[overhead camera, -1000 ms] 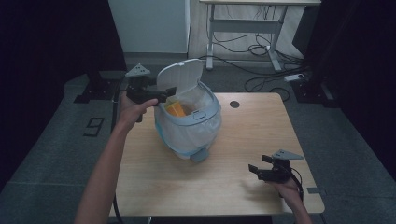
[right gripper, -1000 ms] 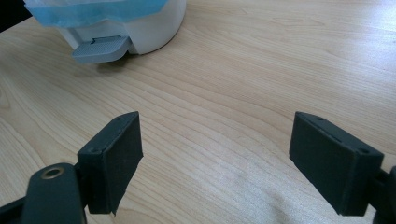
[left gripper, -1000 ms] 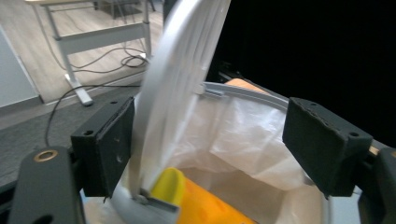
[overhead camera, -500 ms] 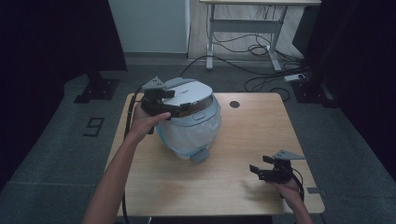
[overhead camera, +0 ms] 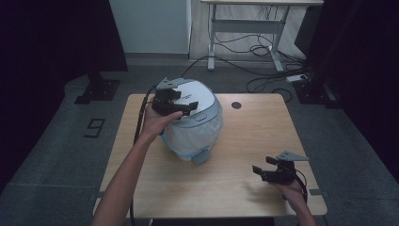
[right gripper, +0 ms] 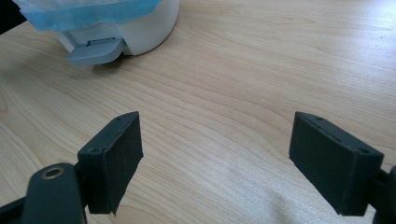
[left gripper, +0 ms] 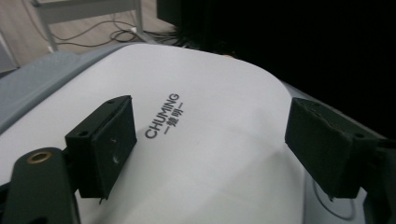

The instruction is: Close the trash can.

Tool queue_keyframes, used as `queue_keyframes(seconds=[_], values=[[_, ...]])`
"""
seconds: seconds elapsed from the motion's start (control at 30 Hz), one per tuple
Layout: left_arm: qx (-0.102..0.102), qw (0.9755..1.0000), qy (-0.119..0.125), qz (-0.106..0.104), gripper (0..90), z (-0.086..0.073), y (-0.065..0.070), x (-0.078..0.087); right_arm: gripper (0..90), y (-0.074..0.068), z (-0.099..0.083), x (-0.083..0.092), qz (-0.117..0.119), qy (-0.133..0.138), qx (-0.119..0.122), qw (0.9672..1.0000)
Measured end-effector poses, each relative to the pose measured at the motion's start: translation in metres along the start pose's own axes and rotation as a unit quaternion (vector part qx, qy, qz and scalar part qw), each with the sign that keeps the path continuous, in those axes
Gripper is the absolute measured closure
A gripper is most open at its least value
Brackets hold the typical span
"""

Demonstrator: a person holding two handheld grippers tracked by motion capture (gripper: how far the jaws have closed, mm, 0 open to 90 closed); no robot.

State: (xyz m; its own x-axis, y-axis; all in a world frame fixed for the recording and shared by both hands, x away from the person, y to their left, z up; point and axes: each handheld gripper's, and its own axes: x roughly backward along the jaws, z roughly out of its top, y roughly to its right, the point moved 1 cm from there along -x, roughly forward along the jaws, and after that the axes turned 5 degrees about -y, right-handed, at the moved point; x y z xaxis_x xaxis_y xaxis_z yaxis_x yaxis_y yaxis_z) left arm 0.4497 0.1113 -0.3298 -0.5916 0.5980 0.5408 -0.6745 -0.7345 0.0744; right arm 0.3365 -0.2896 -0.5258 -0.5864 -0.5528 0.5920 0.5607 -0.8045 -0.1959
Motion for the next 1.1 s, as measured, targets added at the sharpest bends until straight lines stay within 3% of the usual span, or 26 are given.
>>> queue_keyframes(seconds=[0.07,0.47,0.5,0.53,0.83,0.97,1.1], values=[[-0.017,0.9995,-0.006,0.024,17.8,0.001,0.004,-0.003,16.8,0.000,0.000,0.000,0.000,0.000,-0.001,1.0000],[-0.014,0.9985,-0.035,0.039,19.1,0.007,0.010,-0.002,16.8,-0.001,0.000,0.000,0.000,-0.001,0.002,1.0000],[-0.027,0.9974,-0.041,0.051,19.7,0.006,0.012,-0.003,16.9,-0.001,0.000,0.000,0.000,-0.001,0.002,1.0000],[-0.027,0.9975,-0.040,0.052,23.0,0.006,0.013,-0.003,16.8,-0.001,0.000,0.000,0.000,-0.001,0.002,1.0000],[-0.024,0.9983,-0.025,0.048,23.7,0.002,0.014,-0.002,16.9,0.000,0.001,0.002,0.001,0.003,0.000,1.0000],[-0.017,0.9993,-0.011,0.031,21.4,0.000,0.012,0.002,16.9,0.002,0.001,0.004,0.001,0.005,-0.003,1.0000],[-0.019,0.9994,0.001,0.028,20.7,-0.002,0.012,0.010,16.8,0.005,0.001,0.005,0.000,0.007,-0.005,1.0000]])
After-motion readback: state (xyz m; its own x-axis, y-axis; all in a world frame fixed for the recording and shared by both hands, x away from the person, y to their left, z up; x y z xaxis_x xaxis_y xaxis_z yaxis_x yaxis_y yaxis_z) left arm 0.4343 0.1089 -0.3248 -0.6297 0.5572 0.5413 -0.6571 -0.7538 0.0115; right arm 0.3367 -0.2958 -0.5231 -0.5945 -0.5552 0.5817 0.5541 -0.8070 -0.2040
